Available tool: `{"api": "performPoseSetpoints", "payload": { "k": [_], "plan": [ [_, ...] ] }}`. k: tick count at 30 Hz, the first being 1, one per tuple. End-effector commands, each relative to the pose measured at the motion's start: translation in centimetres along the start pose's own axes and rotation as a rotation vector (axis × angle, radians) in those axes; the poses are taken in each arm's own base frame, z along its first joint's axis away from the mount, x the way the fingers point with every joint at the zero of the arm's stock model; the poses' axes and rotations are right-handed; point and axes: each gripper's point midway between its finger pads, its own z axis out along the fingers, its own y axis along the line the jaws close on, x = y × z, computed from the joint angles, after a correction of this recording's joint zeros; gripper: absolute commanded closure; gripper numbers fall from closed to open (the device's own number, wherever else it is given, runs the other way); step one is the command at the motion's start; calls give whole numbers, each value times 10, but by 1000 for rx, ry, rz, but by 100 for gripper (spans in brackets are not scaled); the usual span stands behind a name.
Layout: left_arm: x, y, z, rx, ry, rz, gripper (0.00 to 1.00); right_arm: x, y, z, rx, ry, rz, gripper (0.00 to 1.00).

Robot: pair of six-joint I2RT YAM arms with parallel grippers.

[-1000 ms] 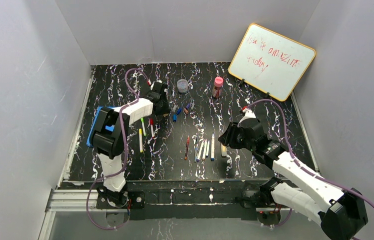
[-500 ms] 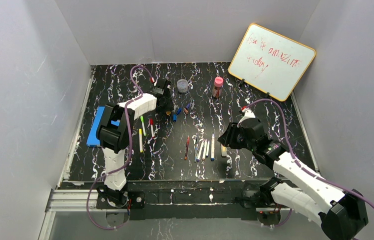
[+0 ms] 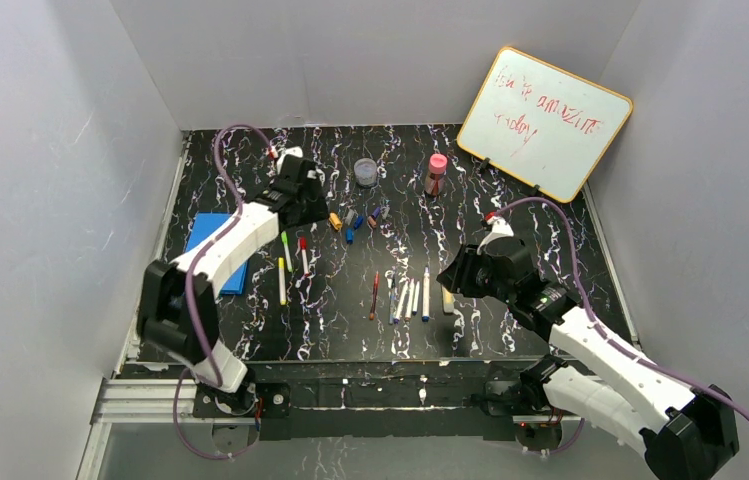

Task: Open the pen caps

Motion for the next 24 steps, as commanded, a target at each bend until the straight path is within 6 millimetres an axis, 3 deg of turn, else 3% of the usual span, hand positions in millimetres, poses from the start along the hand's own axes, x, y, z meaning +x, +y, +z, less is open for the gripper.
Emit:
{"api": "performPoseSetpoints", "payload": {
  "k": [1, 5, 9, 12, 17, 24],
  "plan": [
    [34, 46, -30, -104, 37, 16, 46, -21, 17, -10, -49, -56, -3, 52],
    [60, 74, -44, -158, 65, 47, 47, -16, 18, -12, -64, -44, 10, 53],
    [82, 91, -43, -179, 121, 59, 47, -13, 18, -14, -74, -39, 24, 53],
    [83, 82, -39, -130, 125, 61, 48, -9, 17, -14, -80, -34, 35, 53],
    [68, 61, -22, -85, 120, 54, 50, -9, 19, -15, -89, -34, 53, 53],
    [56, 55, 12, -138, 143, 59, 51, -15, 28, -18, -111, -37, 65, 53]
  ]
}}
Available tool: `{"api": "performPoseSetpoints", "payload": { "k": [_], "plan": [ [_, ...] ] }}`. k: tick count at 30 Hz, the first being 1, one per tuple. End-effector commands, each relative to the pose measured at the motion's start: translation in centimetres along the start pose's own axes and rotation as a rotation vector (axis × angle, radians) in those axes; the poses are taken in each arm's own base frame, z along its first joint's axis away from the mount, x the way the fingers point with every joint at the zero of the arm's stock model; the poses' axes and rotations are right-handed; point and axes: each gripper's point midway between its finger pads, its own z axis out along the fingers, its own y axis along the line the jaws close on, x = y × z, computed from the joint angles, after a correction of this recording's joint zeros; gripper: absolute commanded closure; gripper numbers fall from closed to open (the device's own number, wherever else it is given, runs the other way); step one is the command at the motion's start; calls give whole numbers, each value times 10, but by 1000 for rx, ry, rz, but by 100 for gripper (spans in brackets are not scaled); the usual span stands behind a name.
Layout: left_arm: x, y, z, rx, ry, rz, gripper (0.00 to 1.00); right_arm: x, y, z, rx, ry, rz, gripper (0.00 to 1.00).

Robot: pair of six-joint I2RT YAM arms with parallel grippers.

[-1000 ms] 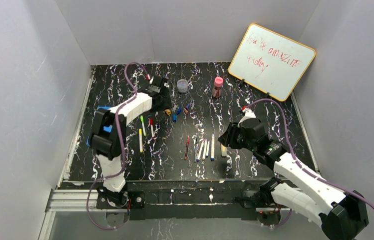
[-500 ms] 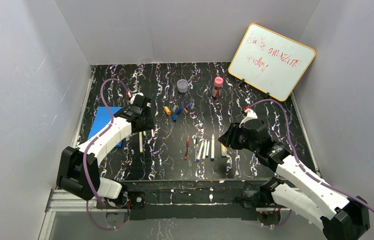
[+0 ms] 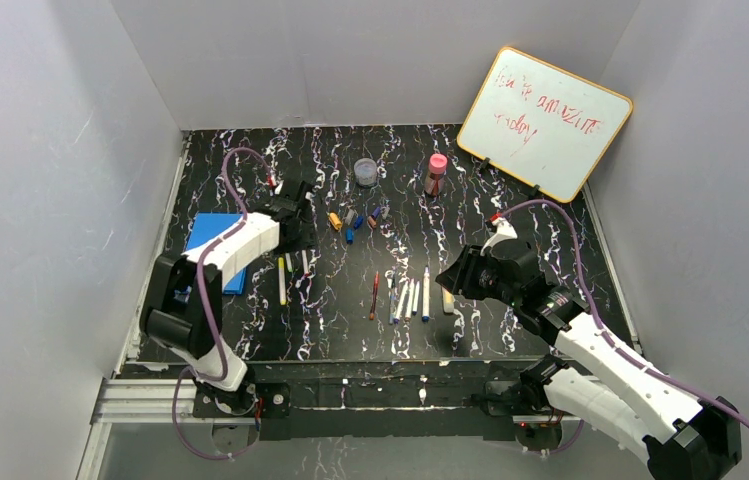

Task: Open the pen caps

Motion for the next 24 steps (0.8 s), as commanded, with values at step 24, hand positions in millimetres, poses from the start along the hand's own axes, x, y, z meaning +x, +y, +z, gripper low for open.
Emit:
{"api": "performPoseSetpoints", "payload": {
  "k": [24],
  "plan": [
    [1, -5, 62, -37, 108, -36, 68, -24, 34, -11, -97, -29, 20, 54]
  ]
}}
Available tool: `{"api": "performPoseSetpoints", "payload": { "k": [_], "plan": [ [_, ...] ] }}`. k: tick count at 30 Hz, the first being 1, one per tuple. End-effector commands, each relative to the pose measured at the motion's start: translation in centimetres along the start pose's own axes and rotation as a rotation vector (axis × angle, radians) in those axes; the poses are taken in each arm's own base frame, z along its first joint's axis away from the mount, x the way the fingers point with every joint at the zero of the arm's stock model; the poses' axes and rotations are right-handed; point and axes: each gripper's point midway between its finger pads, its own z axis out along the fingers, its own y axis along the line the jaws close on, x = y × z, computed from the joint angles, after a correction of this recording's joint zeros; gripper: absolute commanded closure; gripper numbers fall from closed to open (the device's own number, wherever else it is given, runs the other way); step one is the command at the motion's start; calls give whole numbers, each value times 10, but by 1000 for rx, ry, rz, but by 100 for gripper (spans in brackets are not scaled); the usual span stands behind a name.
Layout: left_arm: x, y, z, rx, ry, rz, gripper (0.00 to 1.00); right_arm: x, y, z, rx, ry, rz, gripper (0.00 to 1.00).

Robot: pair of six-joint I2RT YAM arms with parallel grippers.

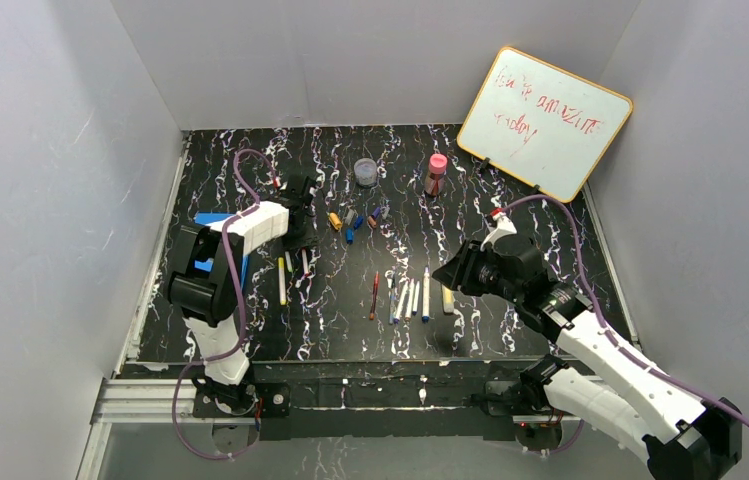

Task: Open the pen caps

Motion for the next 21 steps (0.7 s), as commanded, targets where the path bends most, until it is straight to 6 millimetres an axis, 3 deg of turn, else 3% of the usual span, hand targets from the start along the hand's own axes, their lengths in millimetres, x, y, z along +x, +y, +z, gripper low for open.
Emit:
{"api": "performPoseSetpoints", "payload": {
  "k": [1, 4, 7, 10, 11, 13, 15, 16, 17, 21],
  "plan": [
    [3, 4, 4, -9, 15, -8, 70, -15, 16, -4, -39, -31, -4, 54],
    [6, 6, 4, -10, 18, -8, 76, -15, 14, -4, -36, -33, -4, 54],
    [5, 3, -4, 22, 6, -9, 97, -13, 11, -6, -20, -30, -13, 54],
    [-36, 8, -76, 86, -189, -53, 100, -20, 15, -20, -35, -51, -96, 52],
    [-44, 8, -107, 141, -258, -75, 100, -20, 35, -27, -142, -32, -170, 49],
    [-46, 2, -151, 270, -337, -114, 100, -24, 62, -37, -264, -26, -216, 42],
    [-33, -34, -192, 572, -348, -153, 100, -32, 86, -37, -362, -43, -188, 39],
    [-25, -56, -223, 781, -365, -191, 100, -35, 104, -34, -455, -39, -141, 40],
    [-17, -67, -239, 876, -352, -193, 100, -35, 119, -34, -534, -23, -110, 40],
    [-7, -87, -269, 1016, -366, -161, 100, -40, 147, -30, -660, -29, -82, 40]
  ]
}}
